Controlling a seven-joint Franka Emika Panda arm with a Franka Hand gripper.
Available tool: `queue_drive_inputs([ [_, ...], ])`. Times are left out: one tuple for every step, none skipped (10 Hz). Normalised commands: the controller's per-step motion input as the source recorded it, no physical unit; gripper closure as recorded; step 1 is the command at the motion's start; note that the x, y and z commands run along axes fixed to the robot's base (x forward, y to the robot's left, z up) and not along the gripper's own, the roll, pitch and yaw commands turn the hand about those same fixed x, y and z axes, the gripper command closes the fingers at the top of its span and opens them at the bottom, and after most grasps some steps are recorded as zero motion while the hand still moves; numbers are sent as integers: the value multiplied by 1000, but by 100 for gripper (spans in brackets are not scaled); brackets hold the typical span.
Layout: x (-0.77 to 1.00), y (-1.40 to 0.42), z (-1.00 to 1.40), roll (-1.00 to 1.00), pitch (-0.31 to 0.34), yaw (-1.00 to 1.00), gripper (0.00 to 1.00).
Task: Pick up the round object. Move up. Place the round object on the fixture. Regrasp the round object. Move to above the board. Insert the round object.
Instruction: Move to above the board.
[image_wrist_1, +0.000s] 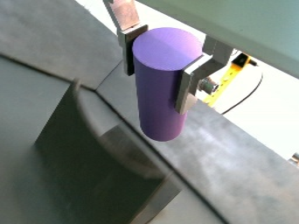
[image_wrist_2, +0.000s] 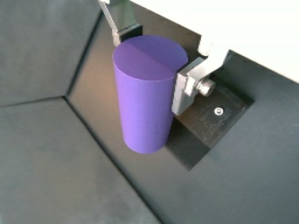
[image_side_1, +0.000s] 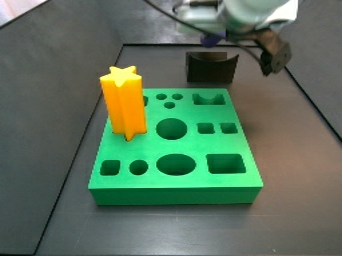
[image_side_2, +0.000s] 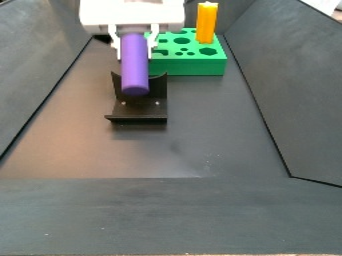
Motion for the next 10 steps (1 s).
queue_drive_inputs([
  [-29,-57,1000,33,34,-154,100],
  [-30,-55,1000,22,74,-134,100],
  [-32,-54,1000,-1,118,-91,100],
  [-35,-51,1000,-17,142,-57,100],
  [-36,-50,1000,-30,155,-19,100],
  [-37,-47,1000,-43,155,26,100],
  [-35,-45,1000,-50,147,54,100],
  [-33,-43,1000,-49,141,78,100],
  [-27,-43,1000,-45,126,96,100],
  [-21,-44,1000,-36,112,110,100],
])
